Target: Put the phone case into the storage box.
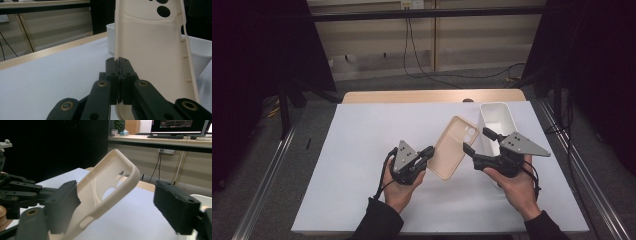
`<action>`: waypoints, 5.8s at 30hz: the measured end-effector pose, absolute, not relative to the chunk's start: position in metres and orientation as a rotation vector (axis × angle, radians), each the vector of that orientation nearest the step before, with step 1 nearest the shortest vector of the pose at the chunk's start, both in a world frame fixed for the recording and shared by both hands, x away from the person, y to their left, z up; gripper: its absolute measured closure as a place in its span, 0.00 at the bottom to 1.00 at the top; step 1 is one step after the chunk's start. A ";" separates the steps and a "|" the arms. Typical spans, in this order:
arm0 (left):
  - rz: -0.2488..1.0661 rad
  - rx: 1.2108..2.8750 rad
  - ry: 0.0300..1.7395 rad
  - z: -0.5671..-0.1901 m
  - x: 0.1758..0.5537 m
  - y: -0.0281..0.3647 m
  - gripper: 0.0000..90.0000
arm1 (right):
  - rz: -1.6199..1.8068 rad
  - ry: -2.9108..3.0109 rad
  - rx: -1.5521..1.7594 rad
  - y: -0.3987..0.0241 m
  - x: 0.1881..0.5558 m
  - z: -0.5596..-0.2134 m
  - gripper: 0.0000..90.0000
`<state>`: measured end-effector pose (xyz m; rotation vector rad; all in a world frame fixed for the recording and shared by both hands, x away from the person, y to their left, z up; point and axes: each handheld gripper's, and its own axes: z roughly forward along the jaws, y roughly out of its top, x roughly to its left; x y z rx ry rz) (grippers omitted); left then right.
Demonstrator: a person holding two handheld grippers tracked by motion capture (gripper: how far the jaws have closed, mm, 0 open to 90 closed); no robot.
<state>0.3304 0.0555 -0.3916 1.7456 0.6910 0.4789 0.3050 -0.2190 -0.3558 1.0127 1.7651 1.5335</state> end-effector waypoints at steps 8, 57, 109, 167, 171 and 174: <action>0.472 1.738 0.695 -0.392 0.331 0.056 0.97 | 1.540 1.754 1.080 -0.218 0.309 -0.361 0.40; 0.375 1.805 0.626 -0.406 0.334 0.051 0.81 | 1.648 1.756 1.011 -0.210 0.301 -0.357 0.91; 0.453 1.860 0.704 -0.409 0.340 0.060 0.03 | 1.661 1.683 0.962 -0.258 0.309 -0.342 0.91; 0.544 1.673 0.884 -0.416 0.312 0.188 0.02 | 1.523 1.562 0.985 -0.331 0.348 -0.304 0.91; 0.536 1.653 0.910 -0.419 0.313 0.195 0.02 | 1.526 1.553 0.992 -0.335 0.354 -0.308 0.91; 0.545 1.652 0.906 -0.421 0.309 0.198 0.02 | 1.543 1.533 0.962 -0.339 0.356 -0.308 0.91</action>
